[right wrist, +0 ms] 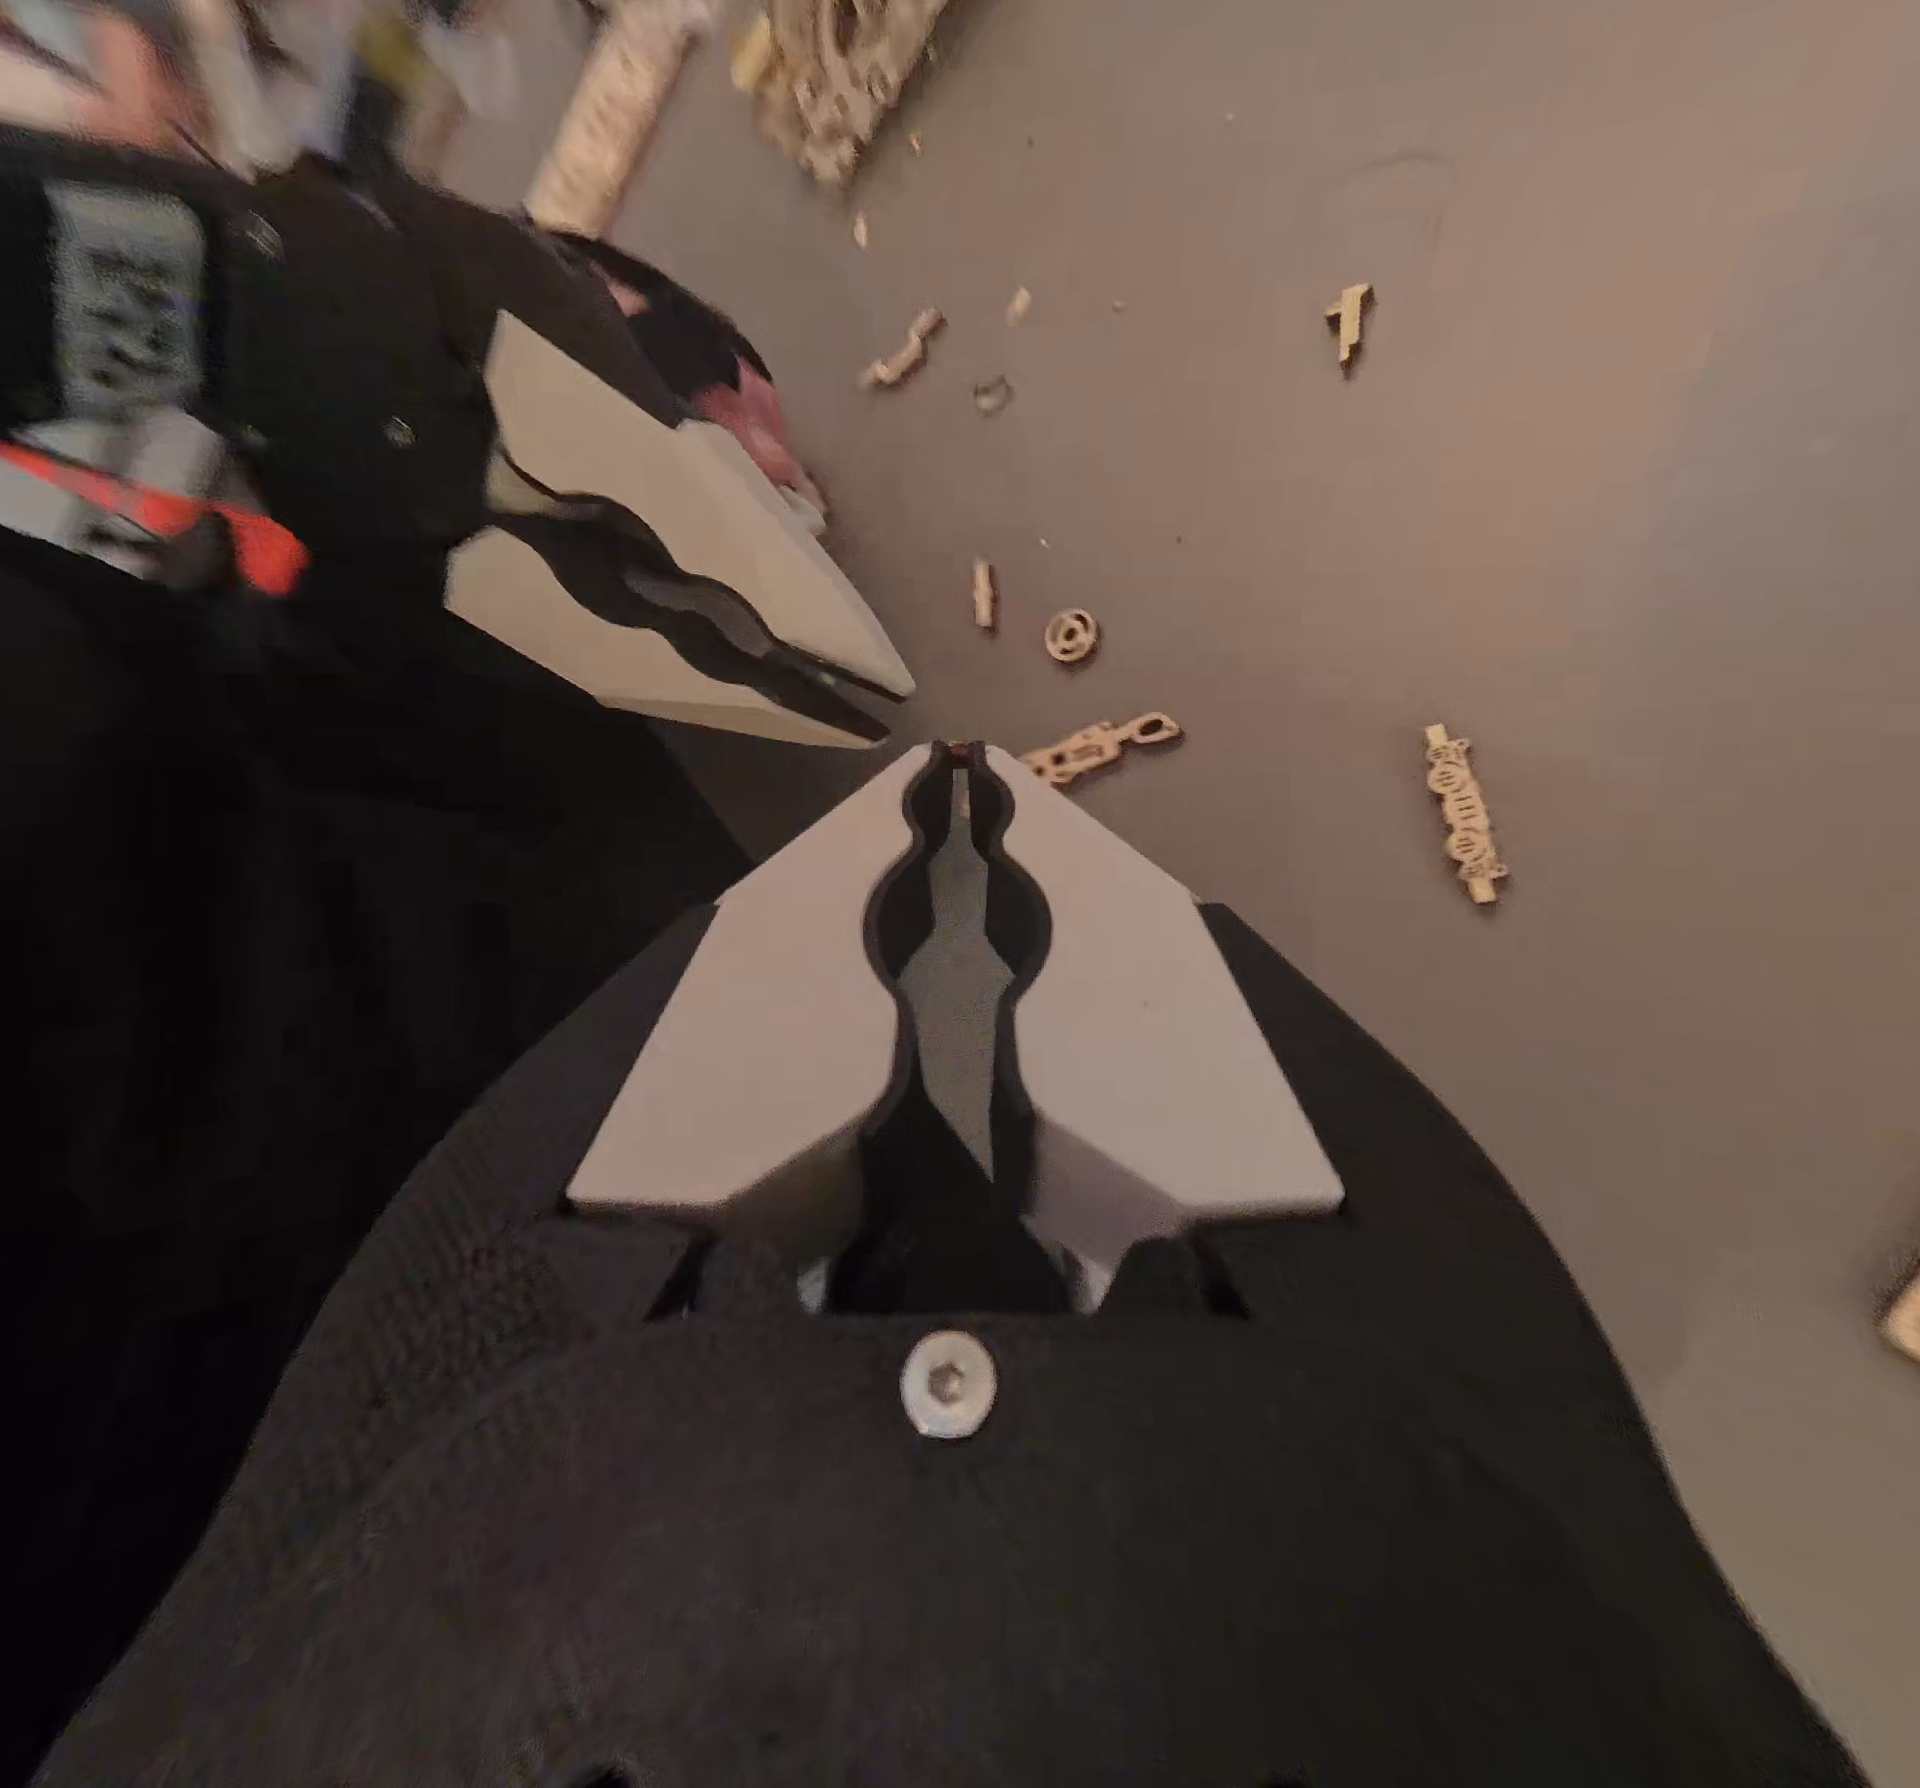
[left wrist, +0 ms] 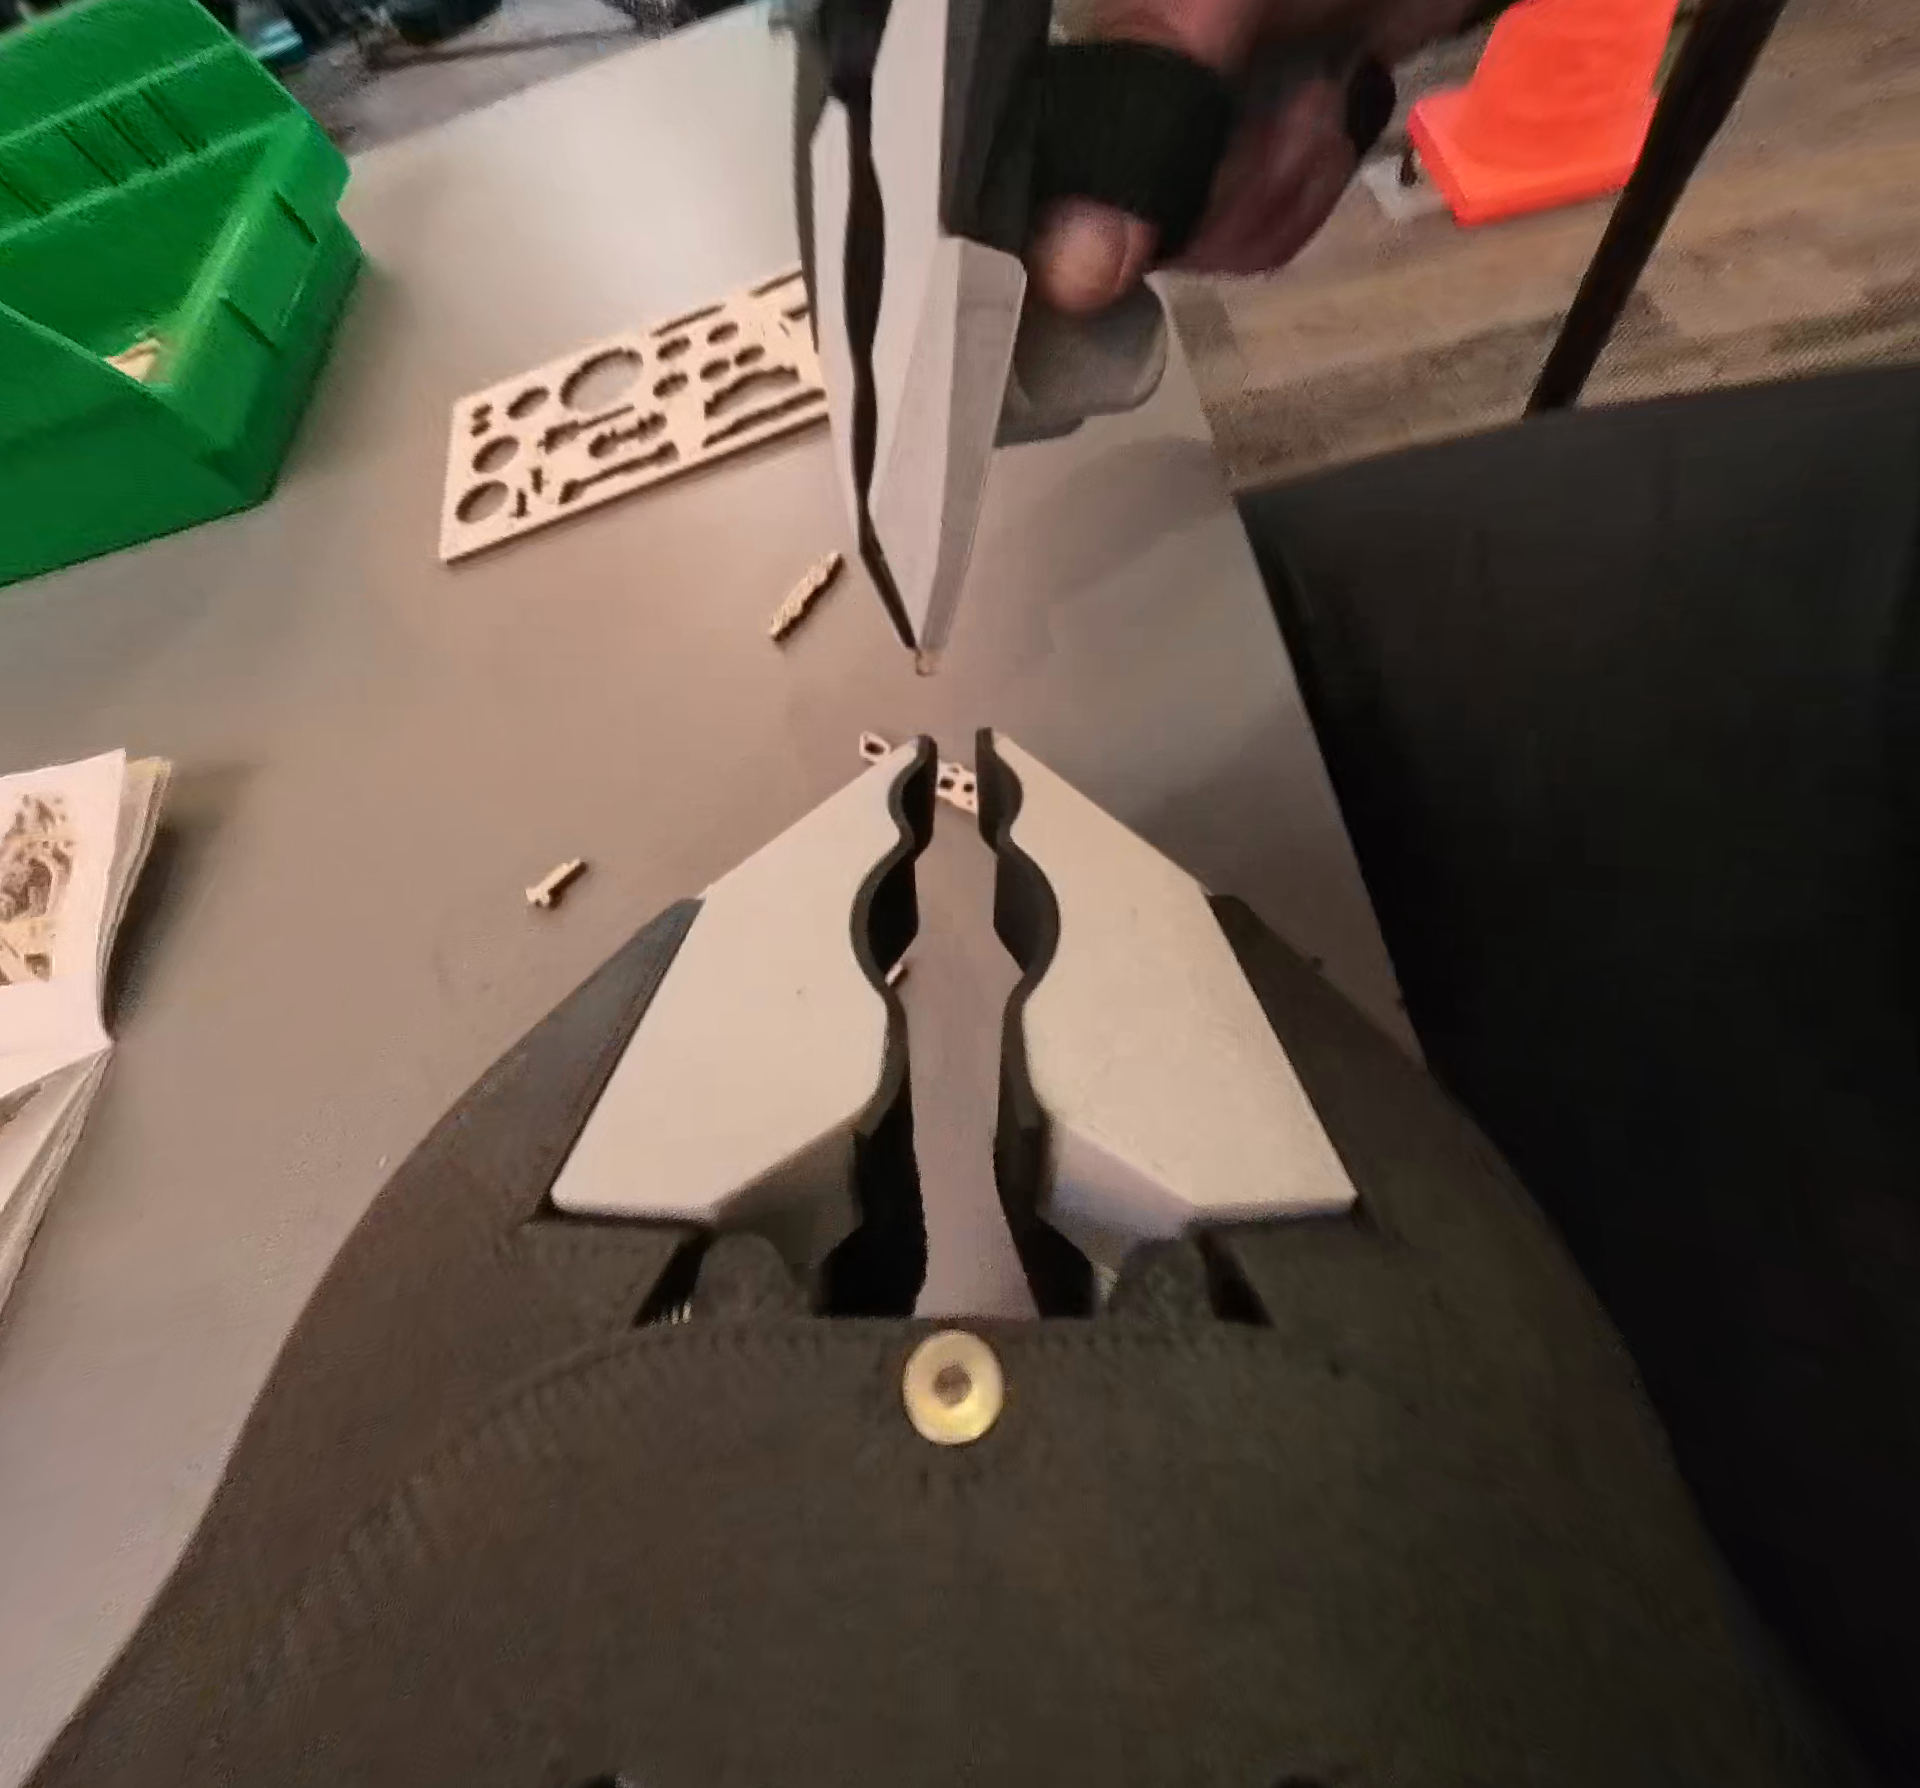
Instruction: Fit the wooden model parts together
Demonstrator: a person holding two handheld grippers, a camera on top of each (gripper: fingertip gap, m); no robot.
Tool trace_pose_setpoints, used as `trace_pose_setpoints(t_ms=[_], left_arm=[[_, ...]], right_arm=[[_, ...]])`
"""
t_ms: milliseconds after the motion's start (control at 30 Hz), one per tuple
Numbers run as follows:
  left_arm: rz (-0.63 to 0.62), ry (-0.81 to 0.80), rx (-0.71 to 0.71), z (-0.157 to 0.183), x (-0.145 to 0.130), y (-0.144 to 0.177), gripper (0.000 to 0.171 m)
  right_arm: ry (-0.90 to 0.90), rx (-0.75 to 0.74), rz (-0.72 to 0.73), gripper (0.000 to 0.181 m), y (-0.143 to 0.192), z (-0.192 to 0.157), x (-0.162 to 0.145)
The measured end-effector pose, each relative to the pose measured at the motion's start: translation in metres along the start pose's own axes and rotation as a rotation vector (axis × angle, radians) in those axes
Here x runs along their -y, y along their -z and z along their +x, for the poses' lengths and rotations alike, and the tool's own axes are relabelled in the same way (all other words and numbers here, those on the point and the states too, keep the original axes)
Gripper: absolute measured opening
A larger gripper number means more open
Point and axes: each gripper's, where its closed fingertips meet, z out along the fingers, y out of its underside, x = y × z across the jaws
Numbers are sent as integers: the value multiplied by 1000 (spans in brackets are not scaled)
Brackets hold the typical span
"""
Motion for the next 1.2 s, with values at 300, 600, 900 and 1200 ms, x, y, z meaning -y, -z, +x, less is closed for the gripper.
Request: trace_pose_setpoints(t_ms=[300,600,900,1200], left_arm=[[-68,-37,-25,8,-15,-11,0],[-108,-44,-23,8,-19,-17,0],[-169,-52,-22,9,-26,-23,0],[-184,-53,-21,9,-28,-25,0]], right_arm=[[345,-213,-244,1,-26,18,-17],[415,-266,-286,1,-25,24,-15],[458,-273,-327,1,-27,23,-16],[484,-287,-390,1,-28,21,-18]])
